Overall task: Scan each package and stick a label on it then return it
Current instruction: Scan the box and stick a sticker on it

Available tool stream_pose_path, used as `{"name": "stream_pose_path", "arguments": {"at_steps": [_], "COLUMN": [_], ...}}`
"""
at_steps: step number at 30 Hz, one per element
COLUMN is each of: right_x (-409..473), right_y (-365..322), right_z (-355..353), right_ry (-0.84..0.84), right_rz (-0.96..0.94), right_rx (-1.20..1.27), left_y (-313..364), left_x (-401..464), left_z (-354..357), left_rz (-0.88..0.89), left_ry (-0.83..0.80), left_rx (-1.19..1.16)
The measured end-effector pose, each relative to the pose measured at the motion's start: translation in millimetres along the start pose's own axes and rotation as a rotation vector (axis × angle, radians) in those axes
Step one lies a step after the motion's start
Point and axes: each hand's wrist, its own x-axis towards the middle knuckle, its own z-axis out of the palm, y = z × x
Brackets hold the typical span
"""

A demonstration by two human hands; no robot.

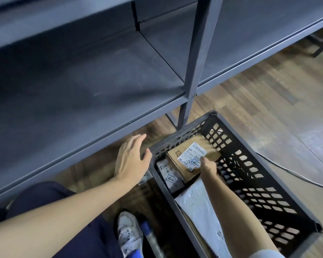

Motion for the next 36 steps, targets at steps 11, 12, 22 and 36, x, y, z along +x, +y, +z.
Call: {"name": "stream_pose_path", "arguments": {"at_steps": [11,12,22,36], "right_x": [4,4,-29,-194], "right_y": [23,21,-2,-87], "right_z": [26,25,-13,-84], "right_ry": [-0.066,-0.085,0.027,0.455], "right_rz": [-0.297,-0.302,-0.457,-0.920], "right_rx": [-0.514,-0.551,-0.703,-0.745], "left_y": [-2,-3,10,91], "left_x": [-1,-1,0,-30], "left_z": [1,0,-18,-116], "left_rz": [-0.007,-0.004,0.005,0.276], "left_ry": [-0.005,-0.006,-0.125,-0.161], "left_rx": [-0.022,-0.020,0.126,0.139]}}
